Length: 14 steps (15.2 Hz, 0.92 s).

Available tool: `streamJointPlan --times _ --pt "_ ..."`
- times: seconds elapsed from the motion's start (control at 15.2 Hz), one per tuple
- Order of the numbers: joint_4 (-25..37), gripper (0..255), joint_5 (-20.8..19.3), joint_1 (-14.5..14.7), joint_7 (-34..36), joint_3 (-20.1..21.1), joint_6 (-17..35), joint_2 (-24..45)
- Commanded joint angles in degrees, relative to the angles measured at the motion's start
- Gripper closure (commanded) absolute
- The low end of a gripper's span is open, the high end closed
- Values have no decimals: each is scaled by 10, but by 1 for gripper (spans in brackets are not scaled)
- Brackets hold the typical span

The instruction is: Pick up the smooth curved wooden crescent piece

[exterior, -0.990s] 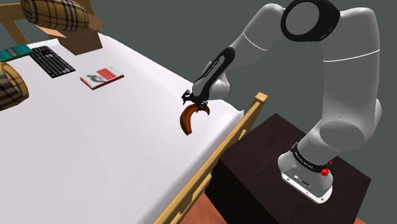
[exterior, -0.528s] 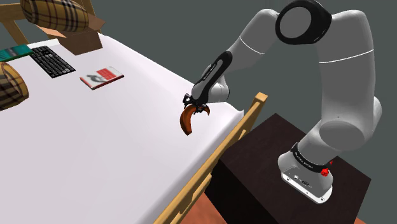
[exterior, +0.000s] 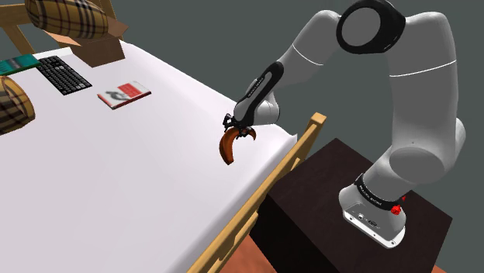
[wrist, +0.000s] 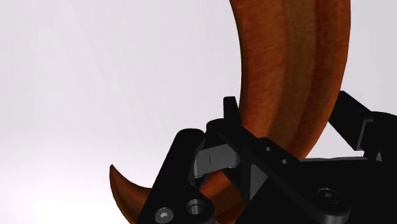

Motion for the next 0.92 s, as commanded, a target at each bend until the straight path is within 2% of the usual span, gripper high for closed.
streamJointPlan --times 0.0,0.86 --pt "-5 255 1 3 3 -3 -9 -13" --pt "-39 255 -3 29 31 -32 -82 -121"
